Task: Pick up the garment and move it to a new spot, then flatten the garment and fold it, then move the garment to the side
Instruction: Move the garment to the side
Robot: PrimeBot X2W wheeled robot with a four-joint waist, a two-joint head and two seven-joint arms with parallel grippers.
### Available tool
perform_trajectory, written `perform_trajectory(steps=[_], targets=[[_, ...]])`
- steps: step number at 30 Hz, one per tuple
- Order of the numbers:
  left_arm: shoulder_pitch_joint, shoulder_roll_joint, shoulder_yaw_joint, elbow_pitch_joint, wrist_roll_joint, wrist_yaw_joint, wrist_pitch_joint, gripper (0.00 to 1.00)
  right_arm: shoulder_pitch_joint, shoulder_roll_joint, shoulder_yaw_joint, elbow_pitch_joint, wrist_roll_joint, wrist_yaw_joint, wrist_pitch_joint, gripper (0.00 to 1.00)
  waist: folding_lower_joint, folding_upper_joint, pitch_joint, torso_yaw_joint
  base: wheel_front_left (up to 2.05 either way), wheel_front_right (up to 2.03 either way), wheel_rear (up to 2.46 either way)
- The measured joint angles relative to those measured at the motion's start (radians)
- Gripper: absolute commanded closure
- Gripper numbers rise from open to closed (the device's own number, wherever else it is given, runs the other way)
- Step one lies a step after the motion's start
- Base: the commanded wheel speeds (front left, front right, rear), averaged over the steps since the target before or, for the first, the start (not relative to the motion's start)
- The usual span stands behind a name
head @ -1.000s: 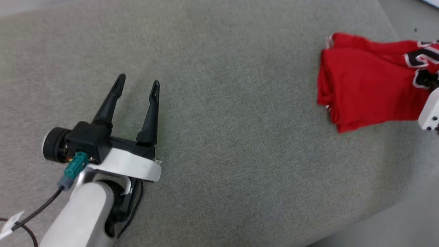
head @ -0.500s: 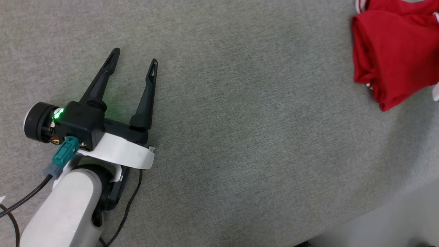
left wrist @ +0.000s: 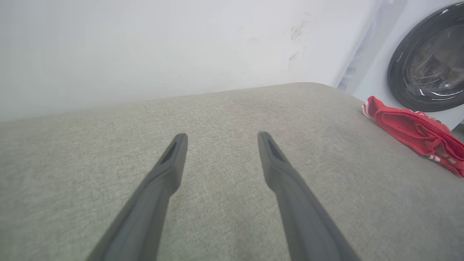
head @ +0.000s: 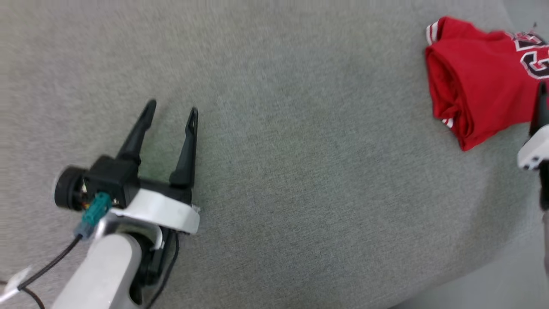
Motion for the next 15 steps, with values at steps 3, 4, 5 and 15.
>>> perform_trajectory(steps=[3, 4, 5, 15], targets=[[0.043, -0.021, 0.003, 0.039, -0.025, 0.009, -0.031, 0.00, 0.067, 0.015, 0.034, -0.044, 0.036, 0.000, -0.007, 0.00, 0.0000, 0.0000, -0.060, 0.010, 0.00, 0.00, 0.00], [0.058, -0.029, 0.004, 0.052, -0.033, 0.013, -0.040, 0.00, 0.093, 0.021, 0.049, -0.060, 0.047, 0.000, -0.007, 0.00, 0.0000, 0.0000, -0.080, 0.014, 0.00, 0.00, 0.00], [0.073, -0.038, 0.005, 0.066, -0.042, 0.014, -0.049, 0.00, 0.124, 0.027, 0.062, -0.079, 0.061, 0.000, -0.008, 0.00, -0.0001, 0.0000, -0.102, 0.019, 0.00, 0.00, 0.00], [0.191, -0.106, 0.026, 0.158, -0.103, 0.038, -0.105, 0.00, 0.454, 0.105, 0.188, -0.346, 0.180, 0.000, 0.036, 0.00, -0.0002, 0.0000, -0.274, 0.128, 0.00, 0.00, 0.00]])
